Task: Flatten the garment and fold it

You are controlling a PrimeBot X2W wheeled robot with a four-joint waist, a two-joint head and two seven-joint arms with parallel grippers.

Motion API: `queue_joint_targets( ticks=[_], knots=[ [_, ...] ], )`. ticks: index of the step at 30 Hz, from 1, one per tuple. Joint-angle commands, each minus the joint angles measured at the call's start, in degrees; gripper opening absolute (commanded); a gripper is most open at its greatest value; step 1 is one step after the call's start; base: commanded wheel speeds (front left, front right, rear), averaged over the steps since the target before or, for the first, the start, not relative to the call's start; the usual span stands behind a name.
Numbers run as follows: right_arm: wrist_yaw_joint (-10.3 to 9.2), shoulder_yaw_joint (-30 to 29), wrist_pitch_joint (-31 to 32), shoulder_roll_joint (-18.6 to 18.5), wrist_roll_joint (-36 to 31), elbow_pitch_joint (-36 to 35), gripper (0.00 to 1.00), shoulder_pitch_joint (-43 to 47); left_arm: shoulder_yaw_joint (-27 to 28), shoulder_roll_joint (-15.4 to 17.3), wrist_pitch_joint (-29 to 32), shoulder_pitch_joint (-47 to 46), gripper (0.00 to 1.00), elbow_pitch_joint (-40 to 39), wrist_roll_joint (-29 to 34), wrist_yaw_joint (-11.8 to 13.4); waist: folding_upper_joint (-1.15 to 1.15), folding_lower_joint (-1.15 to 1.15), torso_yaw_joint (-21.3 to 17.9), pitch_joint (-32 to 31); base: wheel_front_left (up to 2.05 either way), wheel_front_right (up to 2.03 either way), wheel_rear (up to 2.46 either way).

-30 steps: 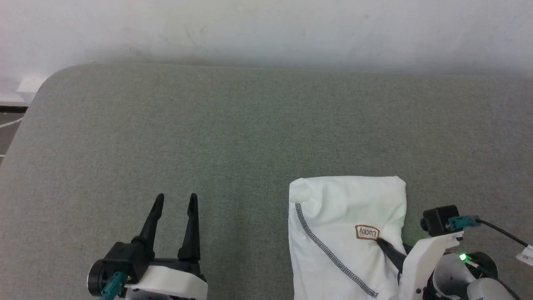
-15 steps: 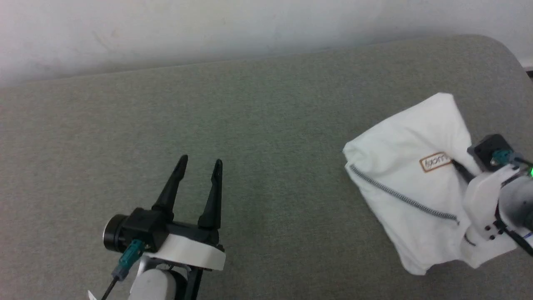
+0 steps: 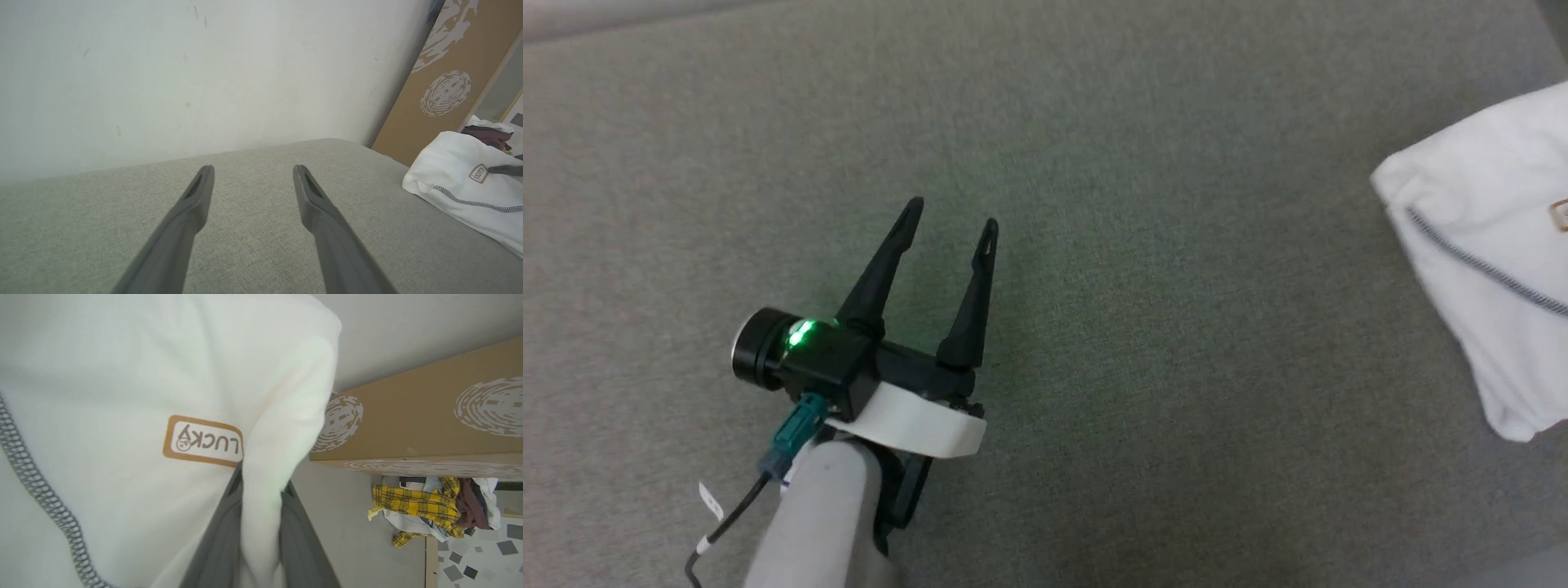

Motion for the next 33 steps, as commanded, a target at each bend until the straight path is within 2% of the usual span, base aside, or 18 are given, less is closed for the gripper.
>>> queue_joint_targets(
  ticks=[1,8,18,20,27,33],
  knots=[
    [-0.14,-2.0,-2.6,0.6,-0.8,4.0,0.00,-1.6,-0.5,0.6,-0.3,-1.5,1.00,-0.4,0.7,-0.4,0.00,-0.02,-1.9,7.8,0.00,0.00,0.00],
    [-0.14,-8.6,-7.1,3.1,-4.5,15.1,0.00,-3.0,-0.9,1.0,-0.3,-2.6,1.00,-0.5,0.8,-0.6,0.00,-0.02,-0.2,9.4,0.00,0.00,0.00],
    [-0.14,-12.4,-12.6,4.1,-11.5,21.4,0.00,-6.6,-0.8,0.5,-0.3,-1.9,1.00,0.2,0.1,-0.6,0.00,-0.02,1.1,6.5,0.00,0.00,0.00],
    [-0.14,-12.8,-13.2,3.4,-14.1,21.9,1.00,-7.2,-0.8,0.2,-0.3,-1.5,1.00,0.4,-0.2,-0.6,0.00,-0.02,1.3,5.1,0.00,0.00,0.00],
    [-0.14,-15.9,-15.6,4.4,-16.8,21.7,1.00,-8.6,-0.4,-0.5,-0.3,0.6,1.00,0.8,-1.6,-0.2,0.00,-0.02,1.9,-1.0,0.00,0.00,0.00],
    [-0.14,-16.6,-18.9,7.8,-13.1,16.5,1.00,-9.5,1.8,-0.9,-0.3,3.7,1.00,0.6,-3.1,0.6,0.00,-0.02,3.8,-8.2,0.00,0.00,0.00]
  ],
)
